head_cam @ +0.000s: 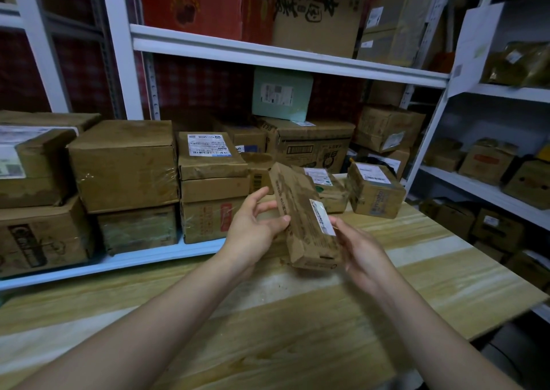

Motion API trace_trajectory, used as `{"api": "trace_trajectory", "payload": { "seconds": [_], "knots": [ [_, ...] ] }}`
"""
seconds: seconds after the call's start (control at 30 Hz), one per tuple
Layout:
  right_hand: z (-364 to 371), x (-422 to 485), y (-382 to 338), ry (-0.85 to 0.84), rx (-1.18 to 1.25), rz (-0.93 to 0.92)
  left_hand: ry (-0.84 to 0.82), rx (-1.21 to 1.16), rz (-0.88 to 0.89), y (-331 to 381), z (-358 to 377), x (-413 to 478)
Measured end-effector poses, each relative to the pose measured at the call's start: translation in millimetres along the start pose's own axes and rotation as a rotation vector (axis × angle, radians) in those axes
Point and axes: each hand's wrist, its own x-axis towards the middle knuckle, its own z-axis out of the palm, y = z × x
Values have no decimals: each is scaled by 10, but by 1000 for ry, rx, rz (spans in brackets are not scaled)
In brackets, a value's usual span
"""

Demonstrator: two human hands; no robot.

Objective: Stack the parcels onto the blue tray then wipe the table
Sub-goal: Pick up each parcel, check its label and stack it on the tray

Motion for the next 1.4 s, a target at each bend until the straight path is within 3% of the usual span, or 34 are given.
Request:
{"api": "trace_trajectory", "payload": {
  "seconds": [0.37,0.83,1.13,1.4],
  "knots": [
    [17,50,96,32,40,27,-51,69,60,-38,-12,0],
    [60,-67,-8,57,21,-42,75,78,41,-60,-9,-15],
    [80,-67,-12,22,206,-59,75,46,42,-89,48,-15],
    [101,-123,-54,38,283,-91,69,-70,-136,-2,57,-63]
  ]
}}
